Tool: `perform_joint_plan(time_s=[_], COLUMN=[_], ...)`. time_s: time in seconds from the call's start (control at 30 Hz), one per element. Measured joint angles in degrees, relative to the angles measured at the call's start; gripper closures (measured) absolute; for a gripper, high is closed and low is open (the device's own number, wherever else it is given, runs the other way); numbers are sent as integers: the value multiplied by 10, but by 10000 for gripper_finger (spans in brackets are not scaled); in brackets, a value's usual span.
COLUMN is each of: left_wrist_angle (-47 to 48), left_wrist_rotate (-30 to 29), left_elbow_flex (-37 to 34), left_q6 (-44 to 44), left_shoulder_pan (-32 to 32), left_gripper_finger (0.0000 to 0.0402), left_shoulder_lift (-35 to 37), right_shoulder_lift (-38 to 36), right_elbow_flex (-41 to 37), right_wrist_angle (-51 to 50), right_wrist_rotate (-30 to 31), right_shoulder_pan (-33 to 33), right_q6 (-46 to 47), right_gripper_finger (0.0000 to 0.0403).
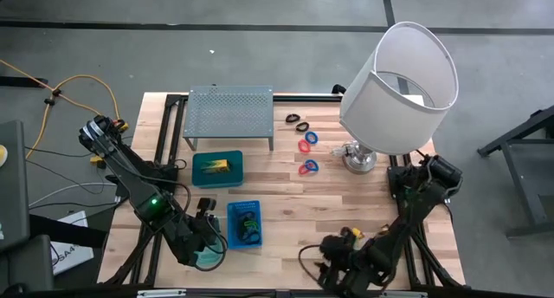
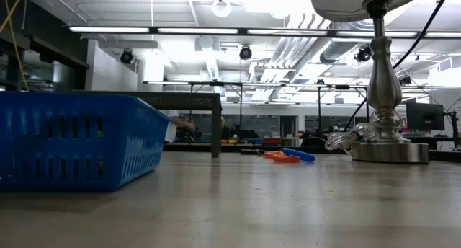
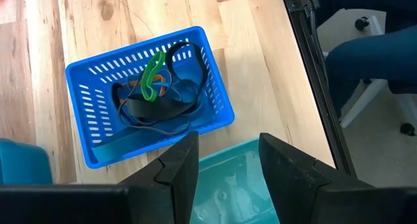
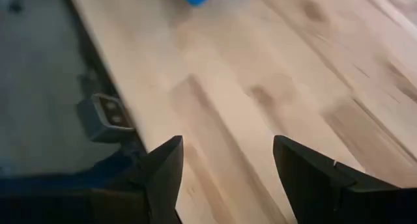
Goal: Pick & Place Office Desk Supplies
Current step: Put the right crayon box into the top blue bin
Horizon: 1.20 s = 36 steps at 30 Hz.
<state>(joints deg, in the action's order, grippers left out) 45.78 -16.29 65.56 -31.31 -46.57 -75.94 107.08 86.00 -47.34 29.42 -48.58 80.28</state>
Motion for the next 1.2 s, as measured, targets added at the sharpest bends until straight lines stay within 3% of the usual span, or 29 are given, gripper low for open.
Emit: perform_joint_plan(time_s=[0.27,0.8,1.2], left_wrist_angle=[0,0,0], left_wrist_rotate=[0,0,0], left_elbow_flex=[0,0,0], left_q6=[0,0,0], left_shoulder_pan=[0,0,0], left_gripper_finger=[249,249,249], left_shoulder_lift=[0,0,0], right_shoulder_lift=[-16,-15,-15], right_elbow_flex=[0,0,0], right_wrist_angle=[-134,-274,-326], right_wrist_rotate=[-29,-250,-299], right_shoulder_pan=[-39,-84,-115], right_q6=[199,438,610], right_gripper_finger=[177,177,177])
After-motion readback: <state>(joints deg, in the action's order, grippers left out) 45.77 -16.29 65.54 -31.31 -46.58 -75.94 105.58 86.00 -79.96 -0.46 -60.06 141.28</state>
